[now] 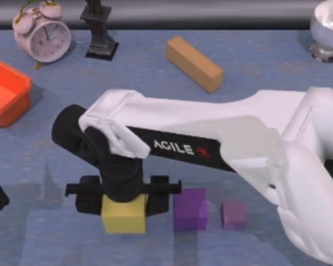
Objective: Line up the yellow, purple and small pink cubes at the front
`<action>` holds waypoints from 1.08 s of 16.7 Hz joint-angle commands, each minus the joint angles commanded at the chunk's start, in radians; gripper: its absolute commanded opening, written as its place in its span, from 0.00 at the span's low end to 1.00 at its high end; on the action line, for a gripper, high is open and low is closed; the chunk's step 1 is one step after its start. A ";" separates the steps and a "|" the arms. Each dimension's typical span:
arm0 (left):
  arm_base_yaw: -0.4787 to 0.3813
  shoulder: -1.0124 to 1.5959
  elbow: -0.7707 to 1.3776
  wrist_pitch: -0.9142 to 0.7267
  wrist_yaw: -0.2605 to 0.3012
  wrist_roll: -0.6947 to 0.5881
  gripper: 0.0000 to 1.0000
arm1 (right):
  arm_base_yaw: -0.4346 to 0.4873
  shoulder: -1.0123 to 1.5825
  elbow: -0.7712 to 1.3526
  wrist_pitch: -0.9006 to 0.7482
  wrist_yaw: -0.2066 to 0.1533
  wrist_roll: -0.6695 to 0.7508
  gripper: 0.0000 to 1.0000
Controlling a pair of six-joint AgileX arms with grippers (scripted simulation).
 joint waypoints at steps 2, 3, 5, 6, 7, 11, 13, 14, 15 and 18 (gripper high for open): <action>0.000 0.000 0.000 0.000 0.000 0.000 1.00 | 0.000 0.001 -0.003 0.003 0.000 0.000 0.00; 0.000 0.000 0.000 0.000 0.000 0.000 1.00 | 0.000 0.001 -0.003 0.003 0.000 0.000 0.00; 0.000 0.000 0.000 0.000 0.000 0.000 1.00 | 0.000 0.001 -0.003 0.003 0.000 0.000 0.08; 0.000 0.000 0.000 0.000 0.000 0.000 1.00 | 0.000 0.001 -0.003 0.003 0.000 0.000 0.15; 0.000 0.000 0.000 0.000 0.000 0.000 1.00 | 0.000 0.001 -0.003 0.003 0.000 0.000 0.23; 0.000 0.000 0.000 0.000 0.000 0.000 1.00 | 0.000 0.001 -0.003 0.003 0.000 0.000 0.53; 0.000 0.000 0.000 0.000 0.000 0.000 1.00 | 0.000 0.001 -0.003 0.003 0.000 0.000 0.68; 0.000 0.000 0.000 0.000 0.000 0.000 1.00 | 0.000 0.001 -0.003 0.003 0.000 0.000 0.75; 0.000 0.000 0.000 0.000 0.000 0.000 1.00 | 0.000 0.001 -0.003 0.003 0.000 0.000 0.83; 0.000 0.000 0.000 0.000 0.000 0.000 1.00 | 0.000 0.001 -0.003 0.003 0.000 0.000 1.00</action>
